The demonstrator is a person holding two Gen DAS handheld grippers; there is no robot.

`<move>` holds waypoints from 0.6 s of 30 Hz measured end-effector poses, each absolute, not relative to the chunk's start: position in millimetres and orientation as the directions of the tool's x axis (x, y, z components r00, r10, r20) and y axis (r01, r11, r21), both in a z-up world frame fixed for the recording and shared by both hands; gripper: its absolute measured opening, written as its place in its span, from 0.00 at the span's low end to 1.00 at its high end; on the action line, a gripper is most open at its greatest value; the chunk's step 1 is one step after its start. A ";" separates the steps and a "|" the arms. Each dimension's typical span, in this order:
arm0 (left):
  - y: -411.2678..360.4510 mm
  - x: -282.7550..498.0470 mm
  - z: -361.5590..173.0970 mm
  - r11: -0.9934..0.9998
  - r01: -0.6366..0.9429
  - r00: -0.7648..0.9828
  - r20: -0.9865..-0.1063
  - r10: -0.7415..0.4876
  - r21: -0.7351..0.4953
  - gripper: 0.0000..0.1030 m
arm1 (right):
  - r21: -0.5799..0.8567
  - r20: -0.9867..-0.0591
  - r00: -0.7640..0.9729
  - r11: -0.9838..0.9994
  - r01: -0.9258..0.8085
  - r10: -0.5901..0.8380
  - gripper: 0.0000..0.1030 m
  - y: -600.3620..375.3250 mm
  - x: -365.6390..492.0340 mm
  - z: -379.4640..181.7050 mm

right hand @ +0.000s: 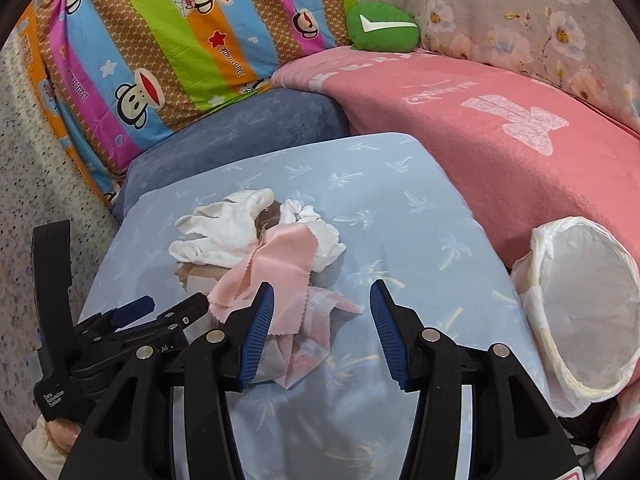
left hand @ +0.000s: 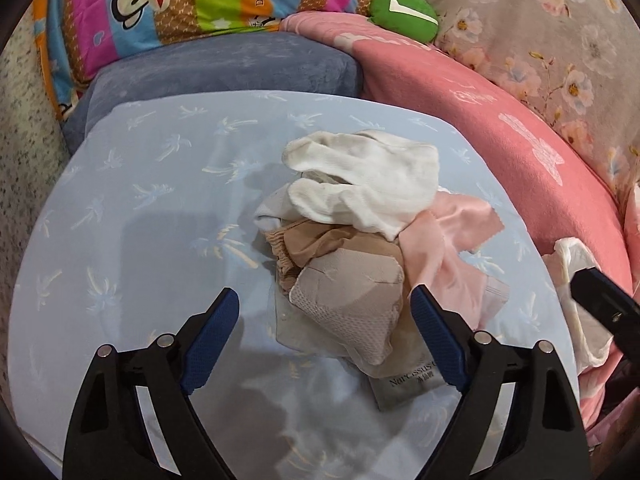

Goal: Collect trash
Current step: 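Grasp the beige mesh item with the left tool while the right tool grasps the pink cloth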

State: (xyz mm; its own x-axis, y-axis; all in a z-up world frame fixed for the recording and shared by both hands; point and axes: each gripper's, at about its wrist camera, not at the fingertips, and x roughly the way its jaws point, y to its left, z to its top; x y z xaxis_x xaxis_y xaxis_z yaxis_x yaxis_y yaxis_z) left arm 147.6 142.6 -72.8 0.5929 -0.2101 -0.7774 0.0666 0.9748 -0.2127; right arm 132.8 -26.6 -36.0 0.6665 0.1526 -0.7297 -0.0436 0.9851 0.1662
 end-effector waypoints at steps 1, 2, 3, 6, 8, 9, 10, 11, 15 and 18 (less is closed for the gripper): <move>143.4 149.1 -74.7 0.974 0.068 0.590 -0.779 -0.214 -0.216 0.79 | 0.169 -0.734 0.661 0.984 -0.050 0.159 0.48 -22.7 136.1 -38.7; 143.9 151.4 -77.0 0.974 0.070 0.586 -0.781 -0.215 -0.215 0.76 | 0.172 -0.739 0.654 0.984 -0.053 0.164 0.48 -19.1 139.5 -42.1; 144.4 153.2 -78.8 0.973 0.073 0.580 -0.784 -0.220 -0.219 0.72 | 0.174 -0.744 0.647 0.983 -0.055 0.168 0.48 -15.6 142.5 -45.3; 151.9 155.4 -80.7 0.966 0.069 0.572 -0.783 -0.244 -0.251 0.71 | 0.180 -0.754 0.633 0.982 -0.056 0.174 0.48 -9.6 149.6 -52.6; 156.7 154.8 -81.4 0.963 0.064 0.574 -0.780 -0.250 -0.262 0.71 | 0.189 -0.761 0.623 0.980 -0.057 0.183 0.48 -6.7 154.7 -57.4; 157.6 155.9 -82.9 0.962 0.061 0.571 -0.781 -0.253 -0.266 0.71 | 0.194 -0.765 0.616 0.979 -0.059 0.189 0.48 -4.8 157.4 -60.2; 157.5 157.5 -84.5 0.961 0.061 0.565 -0.784 -0.257 -0.271 0.71 | 0.198 -0.768 0.611 0.978 -0.061 0.193 0.47 -3.5 159.5 -62.8; 156.7 158.7 -86.8 0.959 0.064 0.558 -0.787 -0.263 -0.275 0.71 | 0.203 -0.773 0.602 0.977 -0.065 0.201 0.47 -1.0 162.2 -66.2; 150.1 162.9 -89.0 0.950 0.086 0.546 -0.784 -0.296 -0.299 0.71 | 0.218 -0.786 0.575 0.972 -0.086 0.227 0.40 8.4 170.9 -77.7; 145.9 166.8 -94.2 0.956 0.091 0.536 -0.795 -0.283 -0.279 0.69 | 0.229 -0.798 0.553 0.969 -0.091 0.240 0.24 10.8 177.0 -85.4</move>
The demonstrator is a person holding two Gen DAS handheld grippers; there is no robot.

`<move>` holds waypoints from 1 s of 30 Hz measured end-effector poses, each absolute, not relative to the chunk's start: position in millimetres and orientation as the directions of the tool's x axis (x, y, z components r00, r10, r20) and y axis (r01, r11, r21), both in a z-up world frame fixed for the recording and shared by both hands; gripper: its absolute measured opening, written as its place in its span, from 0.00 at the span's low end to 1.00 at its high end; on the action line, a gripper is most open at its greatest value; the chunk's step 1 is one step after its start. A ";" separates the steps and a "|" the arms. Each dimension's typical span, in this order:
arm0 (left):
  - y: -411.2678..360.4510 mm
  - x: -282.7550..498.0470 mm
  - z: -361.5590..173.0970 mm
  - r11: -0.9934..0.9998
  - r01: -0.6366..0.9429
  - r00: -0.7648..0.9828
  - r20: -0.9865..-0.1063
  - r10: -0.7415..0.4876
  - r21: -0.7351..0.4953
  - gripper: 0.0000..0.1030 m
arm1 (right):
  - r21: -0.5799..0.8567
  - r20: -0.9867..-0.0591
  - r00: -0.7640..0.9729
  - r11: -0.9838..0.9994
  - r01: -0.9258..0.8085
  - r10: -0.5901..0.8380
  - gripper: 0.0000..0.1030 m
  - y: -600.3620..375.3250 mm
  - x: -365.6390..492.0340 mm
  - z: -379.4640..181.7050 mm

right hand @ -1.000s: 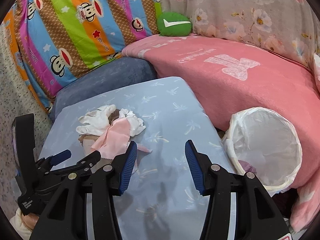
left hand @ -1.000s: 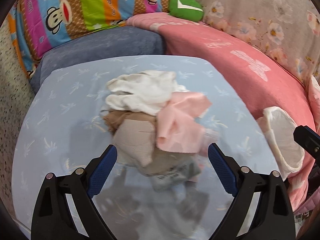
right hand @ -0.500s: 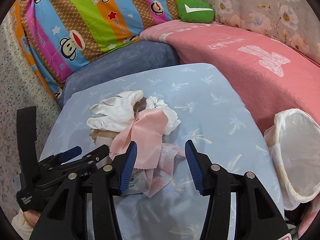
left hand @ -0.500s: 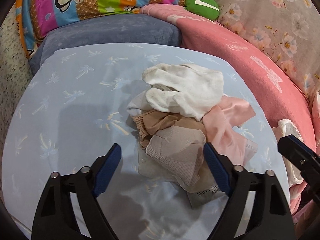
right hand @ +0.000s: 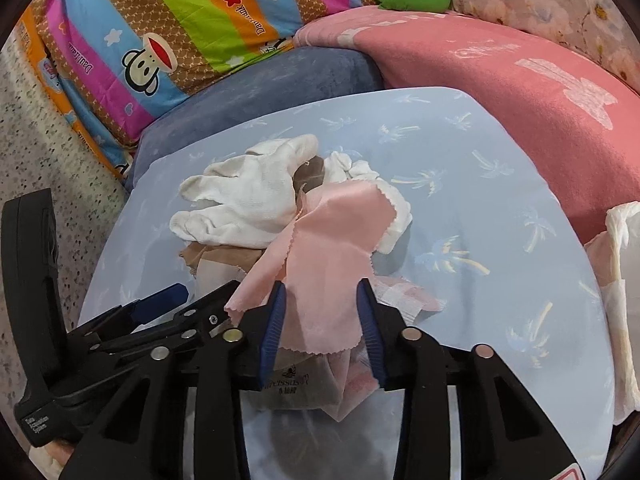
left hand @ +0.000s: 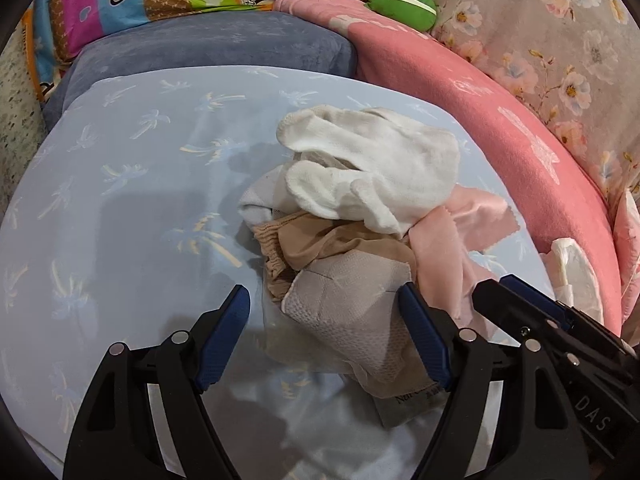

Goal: Collect trash
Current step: 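Grasp the beige mesh item with the left tool while the right tool grasps the pink cloth, then carry the beige item and pink cloth to the bin and release both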

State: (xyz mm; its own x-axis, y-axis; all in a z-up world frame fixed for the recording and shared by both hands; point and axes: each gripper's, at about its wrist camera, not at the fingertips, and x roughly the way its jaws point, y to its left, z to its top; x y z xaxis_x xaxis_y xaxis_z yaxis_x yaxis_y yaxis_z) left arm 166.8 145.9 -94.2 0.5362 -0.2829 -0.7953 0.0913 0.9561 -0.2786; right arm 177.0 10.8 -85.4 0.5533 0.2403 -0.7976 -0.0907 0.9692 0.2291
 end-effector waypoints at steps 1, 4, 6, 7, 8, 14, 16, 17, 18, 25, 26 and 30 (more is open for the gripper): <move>145.7 167.8 -96.1 0.953 0.095 0.528 -0.797 -0.292 -0.287 0.60 | 0.227 -0.803 0.545 0.970 -0.092 0.239 0.17 11.6 177.8 -88.2; 146.2 168.4 -98.5 0.944 0.095 0.513 -0.797 -0.318 -0.315 0.47 | 0.223 -0.815 0.525 0.969 -0.104 0.244 0.02 13.7 178.7 -93.8; 147.4 166.4 -96.7 0.943 0.099 0.518 -0.793 -0.322 -0.318 0.39 | 0.216 -0.814 0.528 0.970 -0.111 0.242 0.01 13.5 175.0 -93.2; 147.6 166.0 -95.2 0.942 0.100 0.519 -0.792 -0.323 -0.319 0.33 | 0.213 -0.811 0.534 0.970 -0.115 0.241 0.01 13.2 173.2 -91.7; 147.9 164.9 -93.5 0.942 0.102 0.520 -0.790 -0.325 -0.320 0.31 | 0.206 -0.805 0.544 0.972 -0.117 0.236 0.01 13.3 170.6 -88.7; 143.8 155.3 -75.3 0.943 0.107 0.549 -0.772 -0.320 -0.315 0.24 | 0.193 -0.765 0.601 0.973 -0.129 0.231 0.01 5.9 153.5 -62.2; 139.7 151.3 -67.0 0.946 0.114 0.563 -0.766 -0.312 -0.303 0.24 | 0.194 -0.749 0.622 0.973 -0.125 0.229 0.01 1.0 145.8 -51.2; 137.9 148.4 -62.1 0.947 0.120 0.571 -0.760 -0.312 -0.298 0.24 | 0.191 -0.740 0.634 0.974 -0.123 0.225 0.01 -1.7 142.0 -45.5; 135.6 145.8 -57.6 0.947 0.125 0.579 -0.754 -0.311 -0.295 0.24 | 0.186 -0.732 0.646 0.975 -0.120 0.219 0.01 -4.0 139.2 -40.2; 112.0 132.0 -25.8 0.942 0.182 0.623 -0.708 -0.333 -0.282 0.23 | 0.181 -0.663 0.724 0.979 -0.092 0.190 0.01 -35.0 113.3 2.5; 108.9 130.1 -22.3 0.940 0.189 0.627 -0.702 -0.338 -0.283 0.23 | 0.182 -0.653 0.734 0.980 -0.086 0.186 0.01 -40.2 109.5 8.6; 94.5 122.2 -7.1 0.933 0.225 0.640 -0.679 -0.359 -0.281 0.23 | 0.175 -0.618 0.770 0.983 -0.062 0.159 0.01 -58.0 96.8 29.7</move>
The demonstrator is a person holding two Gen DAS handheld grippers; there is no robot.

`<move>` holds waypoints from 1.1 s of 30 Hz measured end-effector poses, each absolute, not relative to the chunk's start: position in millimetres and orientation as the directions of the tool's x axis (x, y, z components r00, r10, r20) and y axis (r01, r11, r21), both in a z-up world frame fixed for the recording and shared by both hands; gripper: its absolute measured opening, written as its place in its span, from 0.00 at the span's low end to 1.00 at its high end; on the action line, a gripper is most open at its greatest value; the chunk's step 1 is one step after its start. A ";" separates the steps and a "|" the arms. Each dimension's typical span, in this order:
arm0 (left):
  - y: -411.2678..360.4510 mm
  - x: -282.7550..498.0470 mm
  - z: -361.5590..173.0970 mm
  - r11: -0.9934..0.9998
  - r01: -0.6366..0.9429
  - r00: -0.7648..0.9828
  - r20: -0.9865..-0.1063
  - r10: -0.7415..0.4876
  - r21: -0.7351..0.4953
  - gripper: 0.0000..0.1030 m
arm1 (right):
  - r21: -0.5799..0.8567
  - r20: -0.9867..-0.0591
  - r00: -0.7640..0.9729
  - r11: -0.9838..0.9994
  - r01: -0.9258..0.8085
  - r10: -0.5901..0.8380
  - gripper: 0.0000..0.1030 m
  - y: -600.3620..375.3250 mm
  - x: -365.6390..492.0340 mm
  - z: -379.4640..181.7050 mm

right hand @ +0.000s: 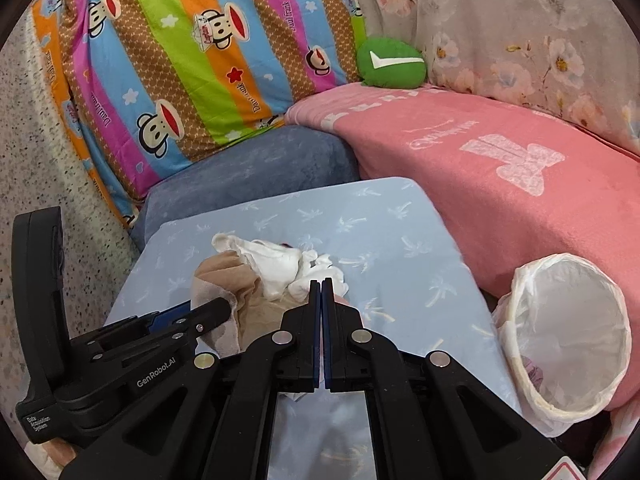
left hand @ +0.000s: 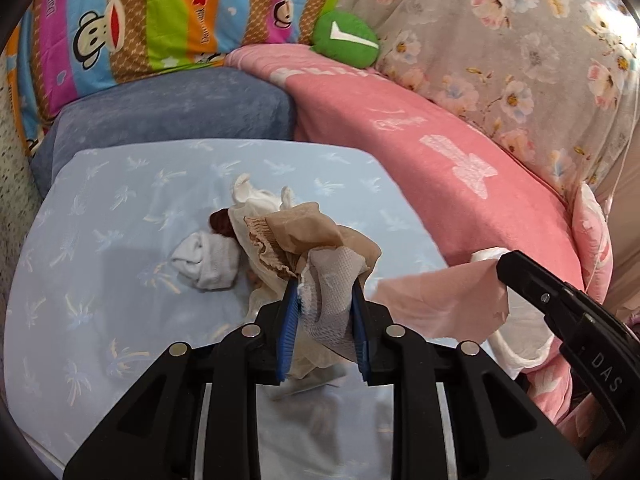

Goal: Collect trash
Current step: 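Carry the beige item and pink cloth to the bin and release both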

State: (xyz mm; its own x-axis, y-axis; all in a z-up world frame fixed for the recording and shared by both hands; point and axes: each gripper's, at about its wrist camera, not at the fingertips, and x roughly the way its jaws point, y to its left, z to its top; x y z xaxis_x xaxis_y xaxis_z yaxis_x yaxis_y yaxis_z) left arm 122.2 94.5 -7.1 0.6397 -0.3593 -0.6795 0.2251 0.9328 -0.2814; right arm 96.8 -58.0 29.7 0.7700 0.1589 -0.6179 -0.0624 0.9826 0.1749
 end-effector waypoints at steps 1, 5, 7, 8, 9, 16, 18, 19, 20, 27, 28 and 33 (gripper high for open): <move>91.1 120.6 -3.9 0.931 0.233 0.643 -0.674 -0.364 -0.280 0.23 | 0.173 -0.609 0.779 0.983 -0.055 0.150 0.01 -63.3 93.2 34.6; 75.2 114.0 7.0 0.922 0.271 0.648 -0.655 -0.387 -0.277 0.23 | 0.185 -0.582 0.803 0.982 -0.024 0.129 0.01 -85.1 80.2 47.3; 66.3 110.9 10.2 0.916 0.289 0.646 -0.650 -0.400 -0.277 0.23 | 0.190 -0.576 0.809 0.982 -0.010 0.120 0.01 -93.8 75.6 50.8; 61.8 109.7 10.9 0.912 0.302 0.642 -0.648 -0.410 -0.277 0.23 | 0.192 -0.574 0.811 0.981 -0.002 0.114 0.01 -98.6 72.7 51.6; 58.4 107.8 11.2 0.910 0.309 0.639 -0.648 -0.414 -0.277 0.23 | 0.195 -0.572 0.813 0.981 0.005 0.110 0.01 -103.3 69.7 51.5; 28.5 100.5 -1.1 0.882 0.368 0.579 -0.669 -0.465 -0.294 0.25 | 0.209 -0.572 0.816 0.977 0.048 0.083 0.01 -129.5 53.1 49.2; 20.3 98.6 -11.0 0.879 0.374 0.553 -0.691 -0.467 -0.295 0.25 | 0.213 -0.579 0.812 0.975 0.059 0.078 0.01 -134.6 50.5 45.7; 16.8 97.9 -18.5 0.877 0.381 0.536 -0.702 -0.469 -0.294 0.26 | 0.215 -0.582 0.810 0.975 0.063 0.076 0.01 -136.6 48.7 43.6; 13.2 95.7 -23.1 0.875 0.387 0.525 -0.711 -0.468 -0.290 0.27 | 0.216 -0.586 0.807 0.974 0.068 0.074 0.01 -139.5 46.9 40.8; 4.9 84.5 -52.7 0.888 0.371 0.477 -0.765 -0.432 -0.270 0.57 | 0.232 -0.607 0.792 0.968 0.094 0.069 0.01 -150.6 39.2 26.1; 5.1 83.1 -54.7 0.891 0.368 0.476 -0.769 -0.426 -0.266 0.57 | 0.233 -0.608 0.791 0.968 0.095 0.069 0.01 -152.3 38.4 25.0; 5.5 75.6 -67.9 0.896 0.363 0.450 -0.795 -0.407 -0.254 0.57 | 0.238 -0.612 0.788 0.966 0.100 0.069 0.01 -157.6 34.6 21.9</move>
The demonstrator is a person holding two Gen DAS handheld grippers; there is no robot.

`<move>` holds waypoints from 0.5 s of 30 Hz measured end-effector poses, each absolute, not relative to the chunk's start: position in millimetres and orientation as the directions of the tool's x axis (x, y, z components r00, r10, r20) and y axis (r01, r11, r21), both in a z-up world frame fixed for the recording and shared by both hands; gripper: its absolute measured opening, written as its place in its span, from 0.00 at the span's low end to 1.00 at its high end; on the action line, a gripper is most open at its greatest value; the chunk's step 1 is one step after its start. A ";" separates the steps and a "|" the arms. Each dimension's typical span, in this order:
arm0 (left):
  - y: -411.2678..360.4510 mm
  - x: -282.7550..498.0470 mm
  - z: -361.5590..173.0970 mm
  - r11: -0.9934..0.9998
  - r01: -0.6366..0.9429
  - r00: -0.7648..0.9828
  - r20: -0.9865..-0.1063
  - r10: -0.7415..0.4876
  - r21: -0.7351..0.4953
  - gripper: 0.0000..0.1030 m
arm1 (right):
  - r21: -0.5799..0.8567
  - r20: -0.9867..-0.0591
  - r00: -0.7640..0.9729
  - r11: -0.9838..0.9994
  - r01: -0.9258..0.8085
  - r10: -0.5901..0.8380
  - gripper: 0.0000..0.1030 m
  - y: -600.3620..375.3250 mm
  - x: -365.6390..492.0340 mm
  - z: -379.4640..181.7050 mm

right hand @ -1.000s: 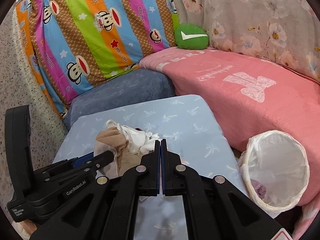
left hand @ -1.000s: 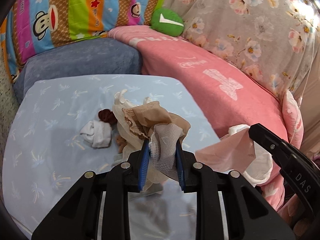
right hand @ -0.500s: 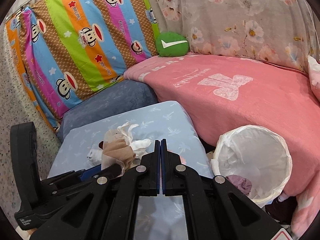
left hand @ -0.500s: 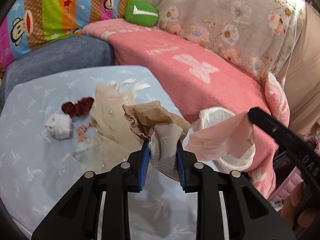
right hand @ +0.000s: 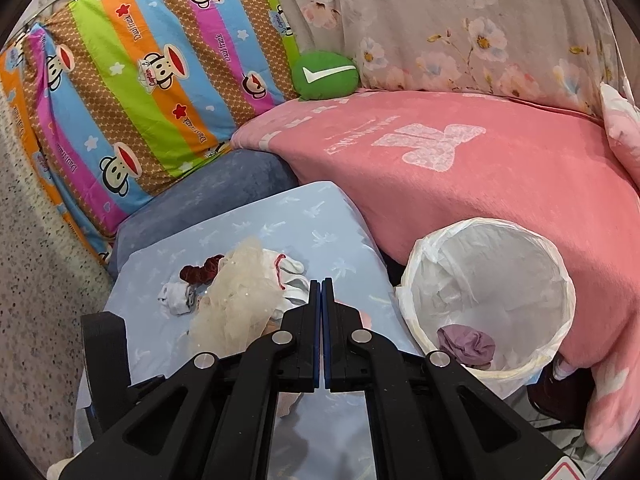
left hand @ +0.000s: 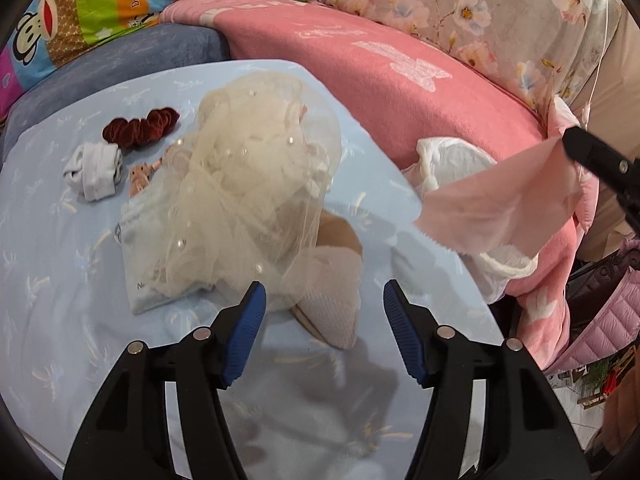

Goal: Collect trash
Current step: 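Carry the beige item and pink cloth to the bin and release both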

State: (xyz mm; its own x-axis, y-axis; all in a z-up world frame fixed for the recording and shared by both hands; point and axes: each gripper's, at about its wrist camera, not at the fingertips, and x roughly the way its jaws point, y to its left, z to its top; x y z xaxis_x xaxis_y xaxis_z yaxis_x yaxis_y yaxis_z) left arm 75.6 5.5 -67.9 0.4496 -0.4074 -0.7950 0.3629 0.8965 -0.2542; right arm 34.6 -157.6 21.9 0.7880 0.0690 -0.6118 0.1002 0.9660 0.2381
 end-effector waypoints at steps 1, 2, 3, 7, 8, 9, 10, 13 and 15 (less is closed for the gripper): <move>4.3 73.6 -71.8 0.896 0.367 0.442 -0.801 -0.403 -0.249 0.57 | 0.241 -0.613 0.787 0.965 0.102 0.070 0.01 -158.1 33.5 21.7; 3.1 72.5 -74.8 0.898 0.367 0.436 -0.808 -0.397 -0.242 0.57 | 0.244 -0.615 0.785 0.964 0.103 0.071 0.01 -158.9 32.4 20.6; 1.6 72.2 -78.5 0.901 0.366 0.431 -0.815 -0.388 -0.235 0.57 | 0.244 -0.616 0.784 0.964 0.104 0.072 0.01 -159.4 31.9 20.5; -4.9 73.4 -92.2 0.906 0.356 0.406 -0.836 -0.370 -0.229 0.56 | 0.244 -0.621 0.781 0.964 0.106 0.072 0.01 -161.3 29.2 18.2; -7.3 73.7 -94.4 0.907 0.356 0.403 -0.839 -0.367 -0.225 0.56 | 0.244 -0.622 0.780 0.964 0.108 0.070 0.01 -161.8 28.7 18.2; -9.9 73.6 -96.0 0.908 0.356 0.404 -0.841 -0.361 -0.219 0.55 | 0.245 -0.622 0.780 0.963 0.109 0.069 0.01 -162.4 28.1 18.2; -12.2 74.3 -97.4 0.910 0.355 0.404 -0.843 -0.356 -0.215 0.51 | 0.245 -0.622 0.780 0.963 0.110 0.069 0.01 -163.5 27.5 18.2; -16.6 74.7 -102.7 0.905 0.362 0.373 -0.856 -0.359 -0.222 0.27 | 0.247 -0.622 0.780 0.962 0.114 0.067 0.01 -166.5 26.8 18.6; -17.3 72.8 -102.4 0.904 0.363 0.372 -0.855 -0.361 -0.223 0.20 | 0.249 -0.621 0.781 0.962 0.116 0.066 0.01 -168.6 25.7 19.0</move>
